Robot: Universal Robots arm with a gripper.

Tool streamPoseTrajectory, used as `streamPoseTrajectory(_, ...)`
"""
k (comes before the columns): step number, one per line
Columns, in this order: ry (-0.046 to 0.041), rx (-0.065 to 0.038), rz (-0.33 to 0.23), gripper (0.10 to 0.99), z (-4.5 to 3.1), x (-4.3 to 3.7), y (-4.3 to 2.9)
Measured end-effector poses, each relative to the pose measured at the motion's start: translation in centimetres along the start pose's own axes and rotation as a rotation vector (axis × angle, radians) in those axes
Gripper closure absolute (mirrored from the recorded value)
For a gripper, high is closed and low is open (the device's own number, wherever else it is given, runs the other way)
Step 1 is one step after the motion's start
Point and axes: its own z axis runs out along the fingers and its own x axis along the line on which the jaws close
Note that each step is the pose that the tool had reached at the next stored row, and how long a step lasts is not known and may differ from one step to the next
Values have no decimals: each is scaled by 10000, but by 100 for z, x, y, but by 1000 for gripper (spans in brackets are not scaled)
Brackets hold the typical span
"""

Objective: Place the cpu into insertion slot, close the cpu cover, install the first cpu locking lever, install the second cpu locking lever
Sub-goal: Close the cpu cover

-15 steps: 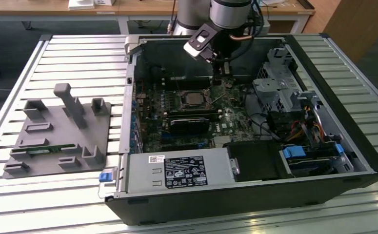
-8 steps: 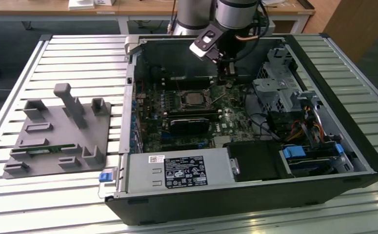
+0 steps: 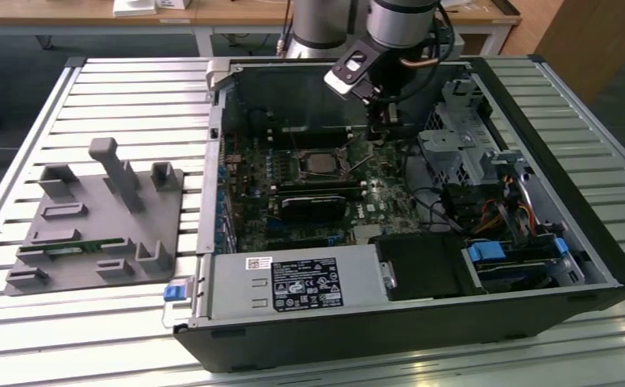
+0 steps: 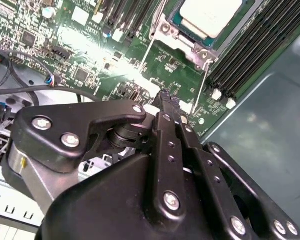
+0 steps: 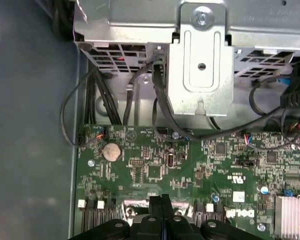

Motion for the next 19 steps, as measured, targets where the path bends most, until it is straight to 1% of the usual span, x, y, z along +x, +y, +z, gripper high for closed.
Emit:
streamPoseTrajectory(12, -4, 2, -1, 980, 26, 26, 167)
streamPoseTrajectory(15, -30, 12, -2, 980, 50, 29, 192)
streamPoseTrajectory(19, -47, 28, 0, 980, 111, 36, 201)
